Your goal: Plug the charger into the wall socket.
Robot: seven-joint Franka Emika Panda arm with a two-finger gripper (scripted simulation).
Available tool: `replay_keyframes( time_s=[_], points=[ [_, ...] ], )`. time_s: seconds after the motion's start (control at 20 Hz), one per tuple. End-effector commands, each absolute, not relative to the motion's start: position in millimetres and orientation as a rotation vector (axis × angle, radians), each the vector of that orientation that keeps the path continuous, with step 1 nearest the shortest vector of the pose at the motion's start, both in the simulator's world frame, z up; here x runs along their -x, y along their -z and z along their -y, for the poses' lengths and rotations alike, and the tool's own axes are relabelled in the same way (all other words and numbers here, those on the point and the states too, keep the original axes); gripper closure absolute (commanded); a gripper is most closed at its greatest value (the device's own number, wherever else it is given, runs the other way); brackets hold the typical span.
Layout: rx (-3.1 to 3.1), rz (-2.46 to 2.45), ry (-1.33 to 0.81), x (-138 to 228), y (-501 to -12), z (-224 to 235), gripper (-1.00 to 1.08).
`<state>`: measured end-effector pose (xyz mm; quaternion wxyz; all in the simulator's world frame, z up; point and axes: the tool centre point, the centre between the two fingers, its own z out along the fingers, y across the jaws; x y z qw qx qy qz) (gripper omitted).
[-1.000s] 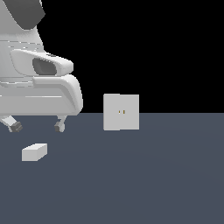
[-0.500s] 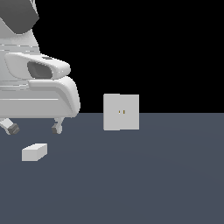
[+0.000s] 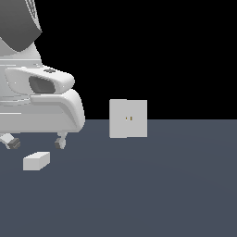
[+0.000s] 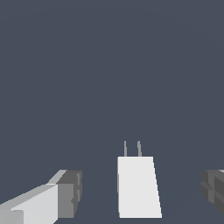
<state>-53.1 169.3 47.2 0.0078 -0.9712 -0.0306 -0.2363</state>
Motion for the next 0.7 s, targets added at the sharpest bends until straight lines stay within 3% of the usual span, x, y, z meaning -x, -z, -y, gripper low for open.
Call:
replay_keyframes(
  time_s=[0.0, 0.5, 0.55, 0.65],
  points=[
    [3.036, 0.095, 0.737, 53.7, -36.3, -169.0, -0.92],
    [3.037, 0.095, 0.737, 53.3, -11.7, -168.8, -0.92],
    [3.037, 0.095, 0.737, 53.3, -11.7, -168.8, 1.08],
    [3.037, 0.095, 0.737, 53.3, -11.7, -168.8, 1.08]
  ],
)
